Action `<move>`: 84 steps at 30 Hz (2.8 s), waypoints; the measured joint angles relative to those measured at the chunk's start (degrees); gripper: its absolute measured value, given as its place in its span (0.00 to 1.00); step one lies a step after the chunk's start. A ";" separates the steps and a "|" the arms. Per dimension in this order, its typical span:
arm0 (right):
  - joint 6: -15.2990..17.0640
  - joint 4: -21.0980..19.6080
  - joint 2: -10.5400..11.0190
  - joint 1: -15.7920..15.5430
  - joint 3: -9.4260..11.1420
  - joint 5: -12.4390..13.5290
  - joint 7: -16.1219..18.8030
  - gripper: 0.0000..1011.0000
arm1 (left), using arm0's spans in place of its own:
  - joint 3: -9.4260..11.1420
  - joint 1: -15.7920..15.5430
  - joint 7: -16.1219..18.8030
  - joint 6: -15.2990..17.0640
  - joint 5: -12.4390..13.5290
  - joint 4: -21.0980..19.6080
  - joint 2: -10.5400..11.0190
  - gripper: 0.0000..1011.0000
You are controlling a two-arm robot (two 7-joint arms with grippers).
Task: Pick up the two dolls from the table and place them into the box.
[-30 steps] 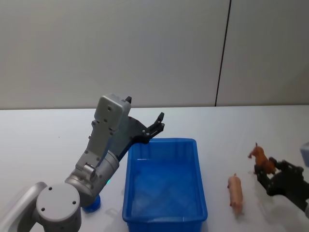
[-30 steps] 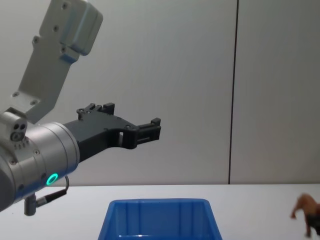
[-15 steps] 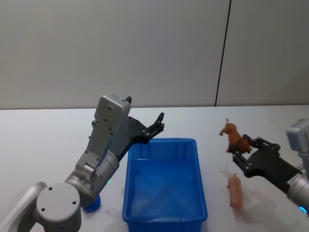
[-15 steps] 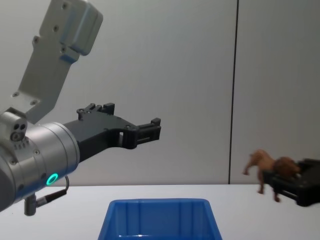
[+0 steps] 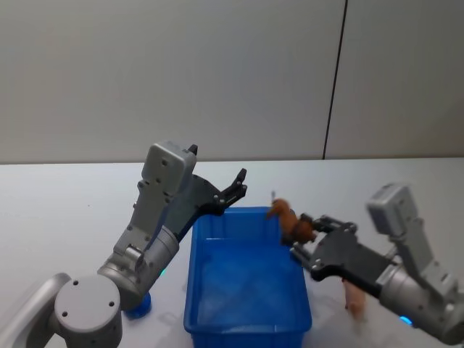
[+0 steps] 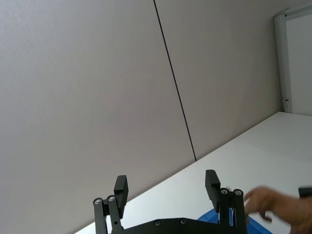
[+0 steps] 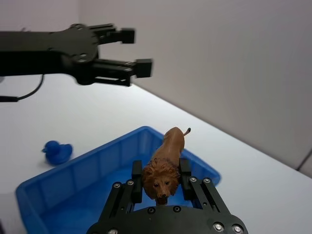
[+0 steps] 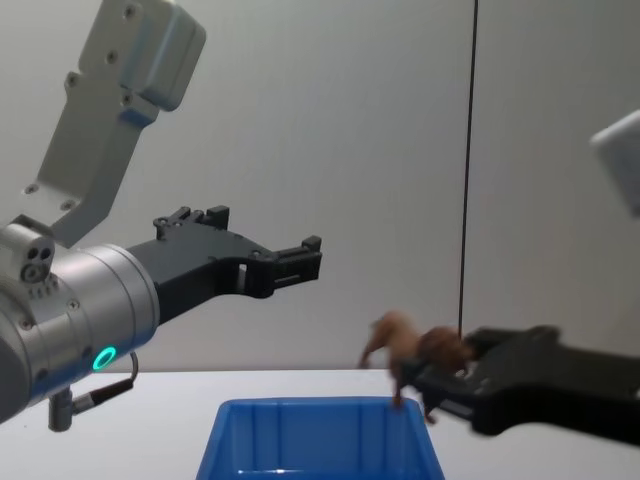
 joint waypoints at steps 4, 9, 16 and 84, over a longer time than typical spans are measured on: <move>0.50 1.04 -1.20 0.41 -1.48 -1.41 1.49 0.42 | 0.00 0.00 0.00 0.00 0.00 0.00 0.00 0.99; 1.02 2.09 -2.07 0.62 -2.68 -2.61 2.17 0.54 | 0.00 0.00 0.00 0.00 0.00 0.00 0.00 0.99; 1.27 3.03 -2.48 0.71 -3.34 -3.31 2.20 0.74 | 0.00 0.00 0.00 0.00 0.00 0.00 0.00 0.99; 8.64 6.16 5.47 -4.97 0.93 0.01 -7.01 0.82 | 0.00 0.00 0.00 0.00 0.00 0.00 0.00 0.99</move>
